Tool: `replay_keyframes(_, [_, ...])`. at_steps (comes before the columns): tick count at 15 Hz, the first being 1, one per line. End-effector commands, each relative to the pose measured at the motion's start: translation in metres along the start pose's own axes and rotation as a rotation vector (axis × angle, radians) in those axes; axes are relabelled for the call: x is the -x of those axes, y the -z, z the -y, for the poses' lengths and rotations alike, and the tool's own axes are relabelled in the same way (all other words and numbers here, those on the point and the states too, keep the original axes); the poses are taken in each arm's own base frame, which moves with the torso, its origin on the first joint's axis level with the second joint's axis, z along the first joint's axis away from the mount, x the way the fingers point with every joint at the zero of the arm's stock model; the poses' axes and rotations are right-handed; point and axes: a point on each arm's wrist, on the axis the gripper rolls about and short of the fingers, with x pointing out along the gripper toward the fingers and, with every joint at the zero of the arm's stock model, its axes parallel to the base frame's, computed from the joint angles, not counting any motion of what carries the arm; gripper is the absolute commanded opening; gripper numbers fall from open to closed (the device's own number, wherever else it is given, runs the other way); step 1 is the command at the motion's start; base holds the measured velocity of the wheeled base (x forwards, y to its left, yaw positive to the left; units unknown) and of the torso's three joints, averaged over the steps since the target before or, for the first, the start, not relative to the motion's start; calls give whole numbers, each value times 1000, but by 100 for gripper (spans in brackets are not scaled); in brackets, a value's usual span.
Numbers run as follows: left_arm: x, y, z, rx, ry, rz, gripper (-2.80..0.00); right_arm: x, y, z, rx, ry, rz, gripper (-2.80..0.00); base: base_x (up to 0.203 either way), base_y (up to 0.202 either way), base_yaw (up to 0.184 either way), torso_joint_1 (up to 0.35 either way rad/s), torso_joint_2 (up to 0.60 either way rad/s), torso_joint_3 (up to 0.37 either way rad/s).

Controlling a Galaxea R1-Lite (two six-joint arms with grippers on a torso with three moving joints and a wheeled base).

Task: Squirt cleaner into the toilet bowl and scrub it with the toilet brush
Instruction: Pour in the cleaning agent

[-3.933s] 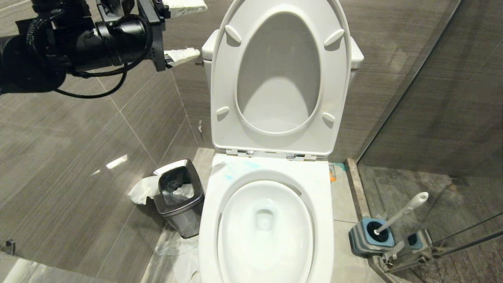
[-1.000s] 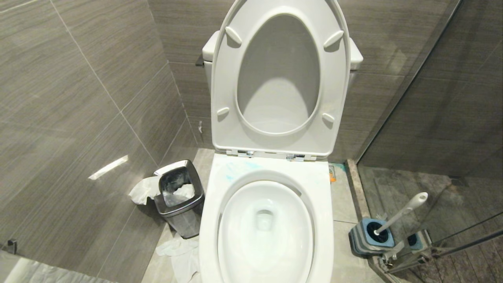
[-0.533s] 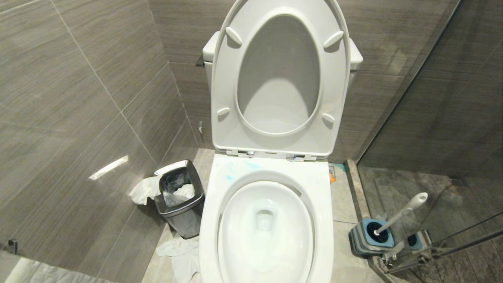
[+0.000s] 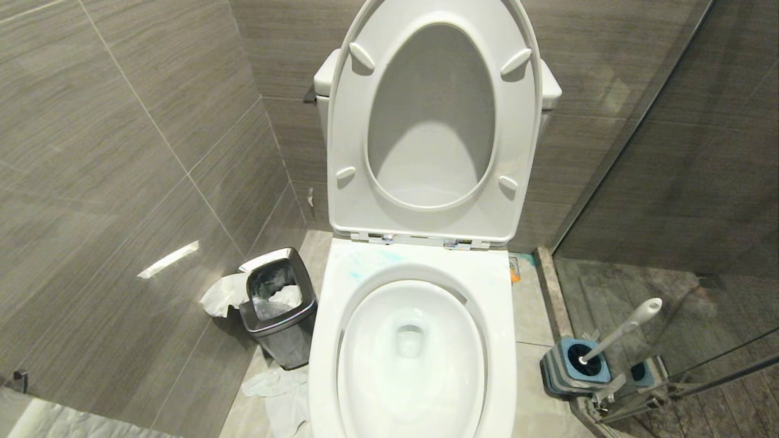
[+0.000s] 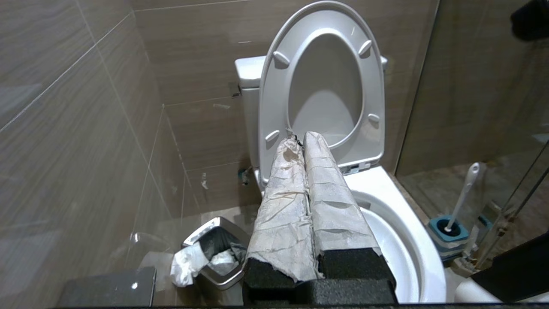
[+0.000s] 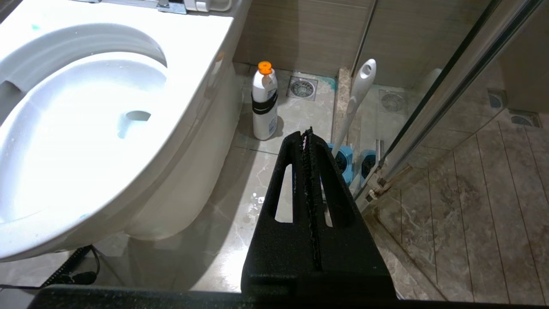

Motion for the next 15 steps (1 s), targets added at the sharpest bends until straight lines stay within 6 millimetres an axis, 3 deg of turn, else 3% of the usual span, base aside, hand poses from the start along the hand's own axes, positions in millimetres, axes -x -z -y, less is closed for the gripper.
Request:
replay_keyframes(1, [9, 12, 2, -3, -16, 4, -280, 0, 0, 0, 0, 0, -1, -280, 0, 0, 0, 0, 0, 0])
replay_keyframes(11, [38, 64, 9, -6, -115, -33, -280, 0, 0, 0, 0, 0, -1, -280, 0, 0, 0, 0, 0, 0])
replay_keyframes(15, [35, 70, 8, -8, -124, -57, -280, 0, 0, 0, 0, 0, -1, -280, 0, 0, 0, 0, 0, 0])
